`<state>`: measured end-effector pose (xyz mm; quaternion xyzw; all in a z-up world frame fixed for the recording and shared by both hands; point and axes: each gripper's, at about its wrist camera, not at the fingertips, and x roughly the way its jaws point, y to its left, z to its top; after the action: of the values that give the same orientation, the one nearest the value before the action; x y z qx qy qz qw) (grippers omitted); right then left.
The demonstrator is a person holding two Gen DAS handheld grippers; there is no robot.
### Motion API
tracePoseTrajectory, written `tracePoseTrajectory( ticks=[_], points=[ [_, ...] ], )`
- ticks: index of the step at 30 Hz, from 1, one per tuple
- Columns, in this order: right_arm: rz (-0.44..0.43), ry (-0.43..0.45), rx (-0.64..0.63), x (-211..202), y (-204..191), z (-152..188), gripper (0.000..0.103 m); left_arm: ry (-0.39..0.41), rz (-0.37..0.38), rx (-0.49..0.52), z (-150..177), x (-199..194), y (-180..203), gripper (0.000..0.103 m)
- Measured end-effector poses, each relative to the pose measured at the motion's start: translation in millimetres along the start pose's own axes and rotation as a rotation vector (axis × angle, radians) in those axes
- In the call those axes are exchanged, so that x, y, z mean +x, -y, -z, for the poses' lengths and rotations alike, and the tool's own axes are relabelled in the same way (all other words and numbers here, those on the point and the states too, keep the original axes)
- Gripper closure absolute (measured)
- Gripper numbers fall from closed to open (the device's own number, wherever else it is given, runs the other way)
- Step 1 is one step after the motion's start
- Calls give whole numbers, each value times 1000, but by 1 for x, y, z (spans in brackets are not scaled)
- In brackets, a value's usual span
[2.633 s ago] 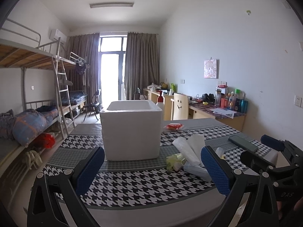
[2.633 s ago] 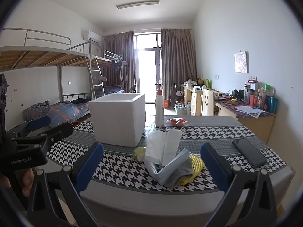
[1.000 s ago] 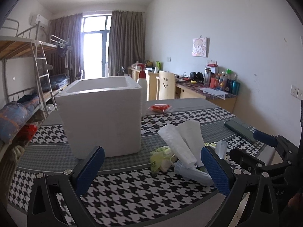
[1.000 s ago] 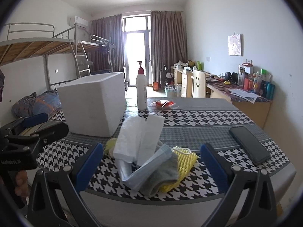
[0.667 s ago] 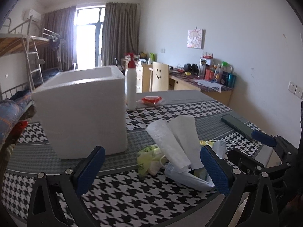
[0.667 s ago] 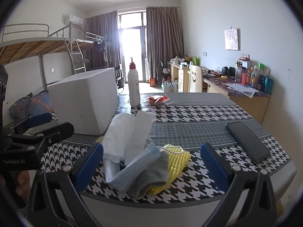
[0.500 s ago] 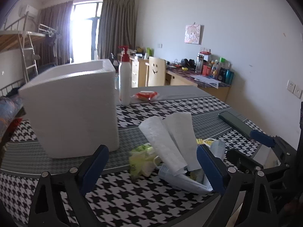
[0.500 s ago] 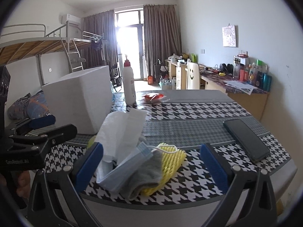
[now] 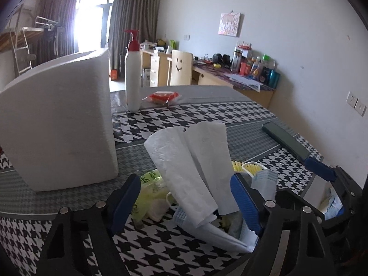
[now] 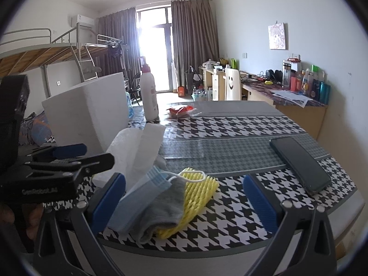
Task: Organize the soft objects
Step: 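Move both tools toward the pile, left tool reaching the white tissue, then close the left tool on the white tissue and lift it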
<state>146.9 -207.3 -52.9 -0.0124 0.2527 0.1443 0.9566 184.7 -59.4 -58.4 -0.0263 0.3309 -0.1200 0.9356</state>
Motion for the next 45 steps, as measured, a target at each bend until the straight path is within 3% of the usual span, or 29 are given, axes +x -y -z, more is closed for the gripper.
tracePoseTrajectory(
  ticks=[17, 24, 33, 37, 45],
  points=[
    [-1, -12, 23, -2, 15, 10, 0, -65, -13, 70, -9, 32, 31, 28],
    [-3, -15, 43, -3, 23, 13, 0, -123, -33, 77, -11, 48, 33, 55],
    [0, -14, 56, -6, 27, 13, 0, -126, -41, 72, -10, 45, 29, 91],
    [-3, -11, 53, -6, 25, 12, 0, -110, -34, 66, -10, 37, 25, 98],
    [-23, -3, 33, -9, 12, 10, 0, -43, 11, 53, -13, 9, 15, 99]
  ],
)
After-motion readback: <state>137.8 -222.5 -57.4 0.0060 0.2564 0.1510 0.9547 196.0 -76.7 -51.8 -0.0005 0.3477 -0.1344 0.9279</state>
